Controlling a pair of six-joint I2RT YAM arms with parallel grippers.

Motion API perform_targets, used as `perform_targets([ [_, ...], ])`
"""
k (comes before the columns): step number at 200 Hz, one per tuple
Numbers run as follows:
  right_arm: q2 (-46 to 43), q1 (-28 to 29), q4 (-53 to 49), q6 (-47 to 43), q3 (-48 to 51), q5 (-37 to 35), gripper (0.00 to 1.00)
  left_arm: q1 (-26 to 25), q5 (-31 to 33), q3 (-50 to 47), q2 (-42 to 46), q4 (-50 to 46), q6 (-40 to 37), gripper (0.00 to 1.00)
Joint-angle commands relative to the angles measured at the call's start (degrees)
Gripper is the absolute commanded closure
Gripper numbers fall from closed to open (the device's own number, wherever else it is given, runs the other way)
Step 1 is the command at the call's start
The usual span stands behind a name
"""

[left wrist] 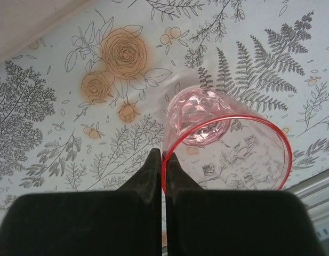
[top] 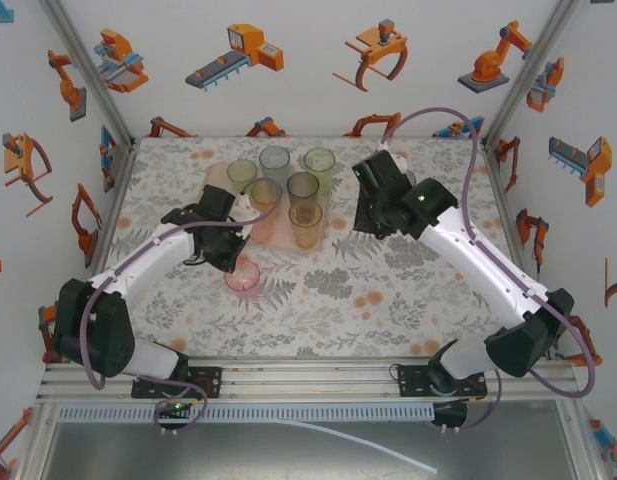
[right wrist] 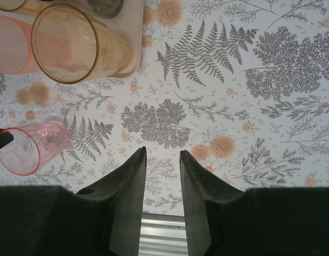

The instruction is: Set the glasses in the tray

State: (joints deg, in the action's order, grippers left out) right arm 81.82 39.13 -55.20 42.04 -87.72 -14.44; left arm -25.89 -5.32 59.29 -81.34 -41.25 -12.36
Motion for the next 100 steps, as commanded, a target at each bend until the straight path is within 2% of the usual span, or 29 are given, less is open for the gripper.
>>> perform_targets([
  [1,-1.23,-0.55,1.05,0.23,0.36,0.0,0.66,0.94,1.17,4.63,2.68,-4.82,-0.22,1.0],
  [54,-1.05,-1.91,1.33,-0.6,0.58,0.98,0.66,10.92,-0.02,13.84,2.81,-8.72,-0.27,1.0],
  [100,-1.31,-3.03,1.41,-1.0,0.9,1.51,0.66,16.87,1.14,22.9,-6.52,-4.2,0.83,1.0],
])
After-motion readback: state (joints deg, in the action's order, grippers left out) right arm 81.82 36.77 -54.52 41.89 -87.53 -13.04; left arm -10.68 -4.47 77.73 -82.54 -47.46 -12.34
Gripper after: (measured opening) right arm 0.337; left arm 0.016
